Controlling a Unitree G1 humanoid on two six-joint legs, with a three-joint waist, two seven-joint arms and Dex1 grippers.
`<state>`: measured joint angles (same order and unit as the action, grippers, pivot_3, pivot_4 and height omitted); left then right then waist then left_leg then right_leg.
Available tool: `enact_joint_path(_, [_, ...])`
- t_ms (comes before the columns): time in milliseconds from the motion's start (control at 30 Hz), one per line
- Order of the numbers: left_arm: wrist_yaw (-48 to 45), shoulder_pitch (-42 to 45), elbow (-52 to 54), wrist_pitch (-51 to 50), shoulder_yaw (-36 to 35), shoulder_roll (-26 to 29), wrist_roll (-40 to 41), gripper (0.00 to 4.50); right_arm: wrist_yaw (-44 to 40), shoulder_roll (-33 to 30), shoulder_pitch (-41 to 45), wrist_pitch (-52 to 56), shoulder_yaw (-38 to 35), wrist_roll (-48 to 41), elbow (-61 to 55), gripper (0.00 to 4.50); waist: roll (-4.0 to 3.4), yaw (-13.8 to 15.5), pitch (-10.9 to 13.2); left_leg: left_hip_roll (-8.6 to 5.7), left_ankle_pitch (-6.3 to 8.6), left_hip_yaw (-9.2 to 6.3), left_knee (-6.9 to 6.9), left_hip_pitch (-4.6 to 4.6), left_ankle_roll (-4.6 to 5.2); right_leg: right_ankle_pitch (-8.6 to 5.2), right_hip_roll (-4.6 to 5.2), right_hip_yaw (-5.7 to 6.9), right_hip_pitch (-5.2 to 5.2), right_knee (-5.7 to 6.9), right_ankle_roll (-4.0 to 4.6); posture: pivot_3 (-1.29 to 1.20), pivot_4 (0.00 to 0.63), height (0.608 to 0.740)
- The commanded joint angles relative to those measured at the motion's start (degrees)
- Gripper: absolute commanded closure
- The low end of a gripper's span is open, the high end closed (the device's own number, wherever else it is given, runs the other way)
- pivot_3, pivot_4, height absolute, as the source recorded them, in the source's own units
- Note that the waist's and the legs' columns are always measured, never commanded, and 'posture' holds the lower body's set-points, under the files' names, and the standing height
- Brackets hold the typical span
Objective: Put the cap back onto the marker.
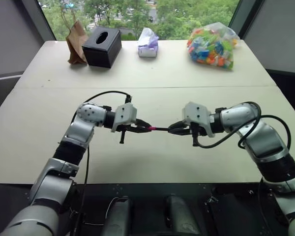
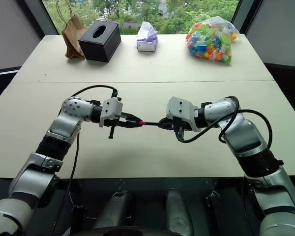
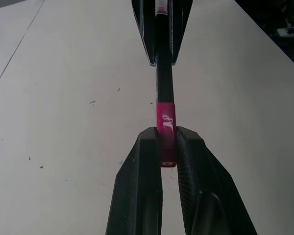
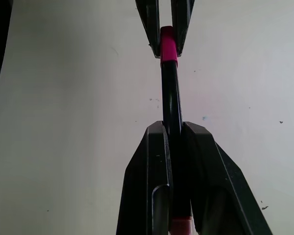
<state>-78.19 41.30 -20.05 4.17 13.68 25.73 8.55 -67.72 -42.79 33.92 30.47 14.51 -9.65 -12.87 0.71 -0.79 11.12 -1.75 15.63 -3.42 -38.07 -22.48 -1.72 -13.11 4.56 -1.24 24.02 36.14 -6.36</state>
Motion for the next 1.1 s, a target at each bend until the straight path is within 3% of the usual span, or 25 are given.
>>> enact_joint_path(33, [1.8,1.73,4.47,-1.05,-1.69,-2.93,3.92,4.45,-2.41,2.74,1.66,-2.86,2.77,-2.37,-4.92,4.47,0.0,-0.01,0.0,0.0,0.0,0.0,0.0,0.0,0.0,0.0,0.0,0.0,0.0,0.0,0.0,0.0,0.15,0.74])
enact_joint_path(533, [2.49,-1.5,7.32,-6.42,-3.81,0.39,3.24,4.45,-0.44,2.43,-0.19,-3.02,-1.0,-1.89,-2.85,4.47,0.0,0.0,0.0,0.01,0.0,-0.01,0.0,0.0,0.0,0.0,0.0,0.0,0.0,0.0,0.0,0.0,0.15,0.74])
enact_joint_path(567, [2.58,-1.74,7.56,-6.62,-3.87,0.58,3.2,3.54,-0.4,2.3,-0.35,-3.14,-1.17,-1.77,-2.69,4.5,0.0,0.0,0.0,0.0,0.0,-0.01,0.0,0.0,0.0,0.0,0.0,0.0,0.0,0.0,0.0,0.0,0.15,0.74])
enact_joint_path(700, [3.2,-3.16,8.86,-7.73,-4.21,2.12,3.5,1.76,-0.14,1.08,-1.02,-4.46,-1.7,-0.9,-1.28,4.5,0.0,-0.01,0.0,0.01,0.0,-0.03,0.0,0.0,0.0,0.0,0.01,0.0,0.0,0.0,0.0,0.0,0.15,0.74])
enact_joint_path(800, [4.24,-6.19,11.52,-9.46,-5.59,4.46,4.34,0.12,0.92,-0.93,-2.39,-5.49,-3.86,-0.41,0.78,4.5,0.0,-0.12,0.0,0.01,0.0,-0.03,0.0,0.0,0.0,0.0,0.01,0.0,0.0,0.0,0.0,0.0,0.15,0.74])
enact_joint_path(933, [6.62,-9.63,14.62,-11.82,-7.58,6.39,5.84,0.05,4.7,-3.26,-4.79,-5.46,-8.01,0.05,2.77,4.5,0.0,0.0,0.0,0.04,0.0,-0.05,0.01,0.0,0.0,0.0,0.01,-0.02,0.03,0.0,0.0,0.0,0.15,0.74])
enact_joint_path(1100, [11.04,-11.35,17.35,-15.34,-9.04,5.87,7.2,0.05,15.61,-2.74,-7.7,-1.71,-14.37,1.87,4.68,4.5,0.01,0.23,0.0,0.05,0.0,-0.05,0.0,0.0,0.0,0.0,0.05,-0.03,0.0,-0.01,0.0,0.0,0.15,0.74])
